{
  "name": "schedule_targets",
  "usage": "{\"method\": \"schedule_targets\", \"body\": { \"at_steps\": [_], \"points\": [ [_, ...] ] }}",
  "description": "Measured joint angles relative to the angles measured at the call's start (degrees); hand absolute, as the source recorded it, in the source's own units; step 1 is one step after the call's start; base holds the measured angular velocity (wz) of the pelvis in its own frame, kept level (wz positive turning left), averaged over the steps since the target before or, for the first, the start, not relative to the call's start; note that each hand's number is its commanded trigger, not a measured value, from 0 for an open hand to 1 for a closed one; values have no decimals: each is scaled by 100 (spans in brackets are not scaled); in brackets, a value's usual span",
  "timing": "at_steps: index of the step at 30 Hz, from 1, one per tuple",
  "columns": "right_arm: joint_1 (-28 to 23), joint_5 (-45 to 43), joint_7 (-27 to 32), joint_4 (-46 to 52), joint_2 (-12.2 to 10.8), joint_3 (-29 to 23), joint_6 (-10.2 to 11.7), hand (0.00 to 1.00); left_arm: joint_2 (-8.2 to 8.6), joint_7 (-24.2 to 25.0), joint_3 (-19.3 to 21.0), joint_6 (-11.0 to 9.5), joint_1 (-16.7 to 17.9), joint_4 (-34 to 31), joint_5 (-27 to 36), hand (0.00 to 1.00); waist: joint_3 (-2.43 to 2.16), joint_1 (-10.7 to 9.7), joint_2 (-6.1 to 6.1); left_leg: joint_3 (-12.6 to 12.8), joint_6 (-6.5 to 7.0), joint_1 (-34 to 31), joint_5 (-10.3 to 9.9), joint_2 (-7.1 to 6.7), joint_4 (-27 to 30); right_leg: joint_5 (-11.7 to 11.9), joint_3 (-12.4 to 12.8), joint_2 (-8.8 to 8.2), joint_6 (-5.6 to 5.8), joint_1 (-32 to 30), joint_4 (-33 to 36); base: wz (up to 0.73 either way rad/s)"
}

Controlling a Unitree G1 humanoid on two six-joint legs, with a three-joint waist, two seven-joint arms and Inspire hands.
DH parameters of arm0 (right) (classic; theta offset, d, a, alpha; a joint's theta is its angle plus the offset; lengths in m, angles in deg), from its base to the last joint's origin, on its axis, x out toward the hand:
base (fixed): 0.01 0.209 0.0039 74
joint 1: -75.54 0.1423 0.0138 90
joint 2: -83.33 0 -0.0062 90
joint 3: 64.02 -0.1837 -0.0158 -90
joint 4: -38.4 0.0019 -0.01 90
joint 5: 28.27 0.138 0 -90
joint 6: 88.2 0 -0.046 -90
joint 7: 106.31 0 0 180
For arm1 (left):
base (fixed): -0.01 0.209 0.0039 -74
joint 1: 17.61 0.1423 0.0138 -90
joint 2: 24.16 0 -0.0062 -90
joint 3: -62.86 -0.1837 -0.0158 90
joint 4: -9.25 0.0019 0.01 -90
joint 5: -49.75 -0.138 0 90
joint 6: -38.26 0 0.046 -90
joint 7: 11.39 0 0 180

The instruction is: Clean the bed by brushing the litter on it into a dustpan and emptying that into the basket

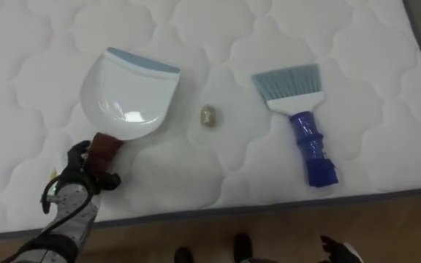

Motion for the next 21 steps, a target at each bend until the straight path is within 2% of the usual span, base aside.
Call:
{"method": "schedule_targets", "body": {
  "at_steps": [4,6,11,21],
  "points": [
    [10,0,1,1,2,-4,-100,0,7,3,-3,128,-62,75,-1,100,3,-17,4,28,14,-1,-9,-15,10,-17,35,-22,24,-33,52,-2],
    [20,-1,1,3,2,-3,-100,0,77,78,-16,220,-62,124,-4,100,9,-24,12,38,16,-32,-11,-18,15,-19,42,-28,26,-62,67,0],
    [78,129,-2,-1,-1,9,-158,0,289,226,-136,265,-67,216,-2,100,14,-25,17,54,16,-98,-11,-10,23,-18,46,-22,25,-142,88,0],
    [117,337,-28,-4,0,109,-209,0,294,352,-131,374,-123,313,-11,100,33,-38,-2,65,16,-98,-10,-16,31,-44,52,-34,15,-167,152,0]
  ]
}}
